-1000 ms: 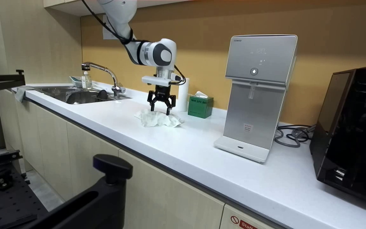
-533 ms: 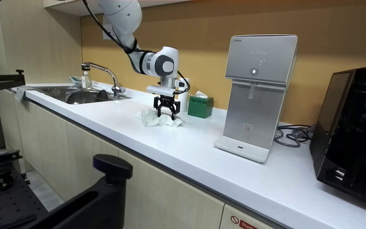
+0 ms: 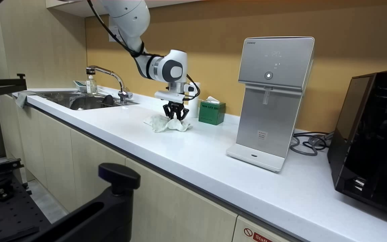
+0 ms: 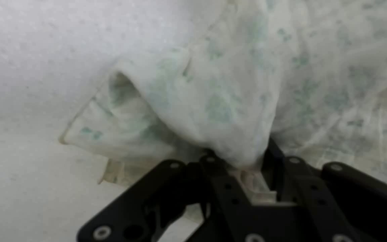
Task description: Use the towel to wipe the table
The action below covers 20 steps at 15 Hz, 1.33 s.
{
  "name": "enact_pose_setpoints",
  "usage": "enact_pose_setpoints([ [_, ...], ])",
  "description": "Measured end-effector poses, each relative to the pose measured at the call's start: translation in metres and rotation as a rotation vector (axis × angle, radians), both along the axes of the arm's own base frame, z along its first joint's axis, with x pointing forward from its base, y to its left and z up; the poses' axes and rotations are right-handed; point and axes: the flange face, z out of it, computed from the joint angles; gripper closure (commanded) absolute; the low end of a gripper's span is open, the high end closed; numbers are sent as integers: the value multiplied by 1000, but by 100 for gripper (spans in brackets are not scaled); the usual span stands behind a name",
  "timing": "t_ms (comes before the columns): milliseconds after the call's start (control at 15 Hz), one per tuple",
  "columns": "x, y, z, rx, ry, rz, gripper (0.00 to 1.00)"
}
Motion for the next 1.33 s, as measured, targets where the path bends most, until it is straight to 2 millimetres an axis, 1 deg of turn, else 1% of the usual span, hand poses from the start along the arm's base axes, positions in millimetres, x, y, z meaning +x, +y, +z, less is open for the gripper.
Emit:
enact_pose_setpoints([
  [67, -1, 0, 0, -1, 2, 4, 99],
  [200, -4, -3, 0, -3, 5, 3, 100],
  [333, -11, -14, 0, -8, 15, -11, 99],
  [400, -15, -25, 0, -16, 22, -24, 98],
  [533, -29, -56, 1, -41, 39, -66, 98],
  [667, -45, -96, 1, -66, 52, -122, 98],
  [933, -90, -180, 0, -113, 69, -263, 98],
  [1067, -113, -214, 0, -127, 77, -330, 98],
  [1133, -122, -226, 0, -129, 81, -354, 98],
  [1200, -130, -234, 0, -129, 87, -369, 98],
  [1267, -134, -237, -1, -126, 91, -377, 98],
  [1333, -136, -234, -1, -121, 94, -376, 98],
])
